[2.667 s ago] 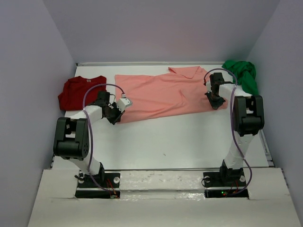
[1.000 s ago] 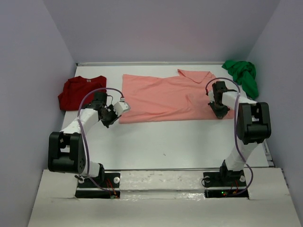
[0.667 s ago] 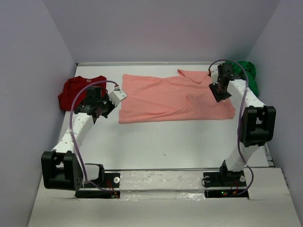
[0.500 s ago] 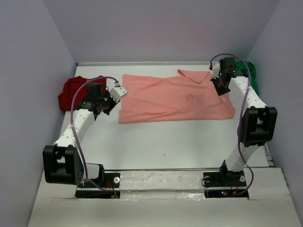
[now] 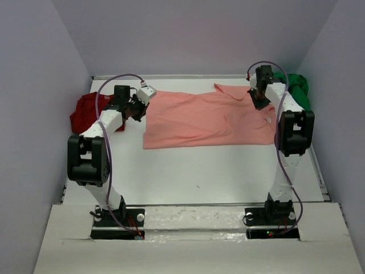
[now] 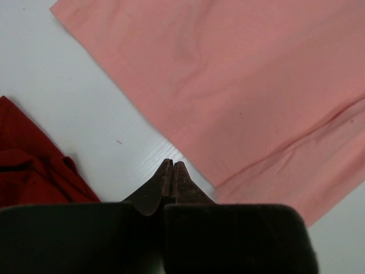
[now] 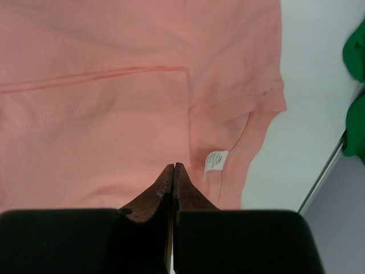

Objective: Fold and stack the t-shirts
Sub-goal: Fold the tshirt

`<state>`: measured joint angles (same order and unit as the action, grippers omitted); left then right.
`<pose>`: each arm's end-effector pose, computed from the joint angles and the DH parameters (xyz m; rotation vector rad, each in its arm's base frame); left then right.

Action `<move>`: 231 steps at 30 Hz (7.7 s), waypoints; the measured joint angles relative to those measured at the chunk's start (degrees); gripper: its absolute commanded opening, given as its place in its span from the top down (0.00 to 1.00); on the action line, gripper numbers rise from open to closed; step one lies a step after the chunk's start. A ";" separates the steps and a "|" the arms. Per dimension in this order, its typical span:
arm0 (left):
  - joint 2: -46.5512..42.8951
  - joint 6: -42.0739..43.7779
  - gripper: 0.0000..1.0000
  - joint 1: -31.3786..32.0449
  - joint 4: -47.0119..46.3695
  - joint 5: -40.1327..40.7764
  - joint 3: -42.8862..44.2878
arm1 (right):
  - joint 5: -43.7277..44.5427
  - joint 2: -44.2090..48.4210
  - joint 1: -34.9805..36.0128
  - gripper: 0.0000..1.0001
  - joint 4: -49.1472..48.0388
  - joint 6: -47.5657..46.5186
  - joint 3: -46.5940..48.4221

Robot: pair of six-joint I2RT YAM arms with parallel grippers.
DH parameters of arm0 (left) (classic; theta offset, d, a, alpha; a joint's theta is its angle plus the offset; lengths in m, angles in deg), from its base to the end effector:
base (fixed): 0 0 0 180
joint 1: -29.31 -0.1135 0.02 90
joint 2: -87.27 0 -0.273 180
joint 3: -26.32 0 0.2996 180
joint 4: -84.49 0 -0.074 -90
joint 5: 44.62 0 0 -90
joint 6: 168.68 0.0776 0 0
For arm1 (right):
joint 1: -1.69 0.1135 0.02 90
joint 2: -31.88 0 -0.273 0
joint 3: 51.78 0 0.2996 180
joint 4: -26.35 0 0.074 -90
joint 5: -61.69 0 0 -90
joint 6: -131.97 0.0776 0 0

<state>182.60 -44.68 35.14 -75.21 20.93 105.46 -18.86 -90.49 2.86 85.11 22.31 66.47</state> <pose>0.4438 -0.0776 0.2158 0.9469 1.9287 -0.1868 0.5338 -0.0018 0.1886 -0.4324 2.6481 -0.3228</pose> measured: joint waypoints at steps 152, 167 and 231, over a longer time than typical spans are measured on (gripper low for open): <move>-5.35 -2.71 1.00 9.97 5.60 17.07 -10.80 | -1.68 20.02 5.07 1.00 -12.74 -7.17 -43.60; -5.35 -3.06 1.00 9.99 5.64 16.41 -10.86 | -1.60 29.51 5.18 1.00 -12.11 -9.29 -54.31; 20.46 -15.50 0.89 0.57 -2.34 5.35 15.15 | -0.85 -1.40 4.22 0.62 -5.64 -6.12 -4.90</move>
<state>203.05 -60.18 35.70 -77.55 26.29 120.61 -19.71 -91.88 7.08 79.47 16.19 61.57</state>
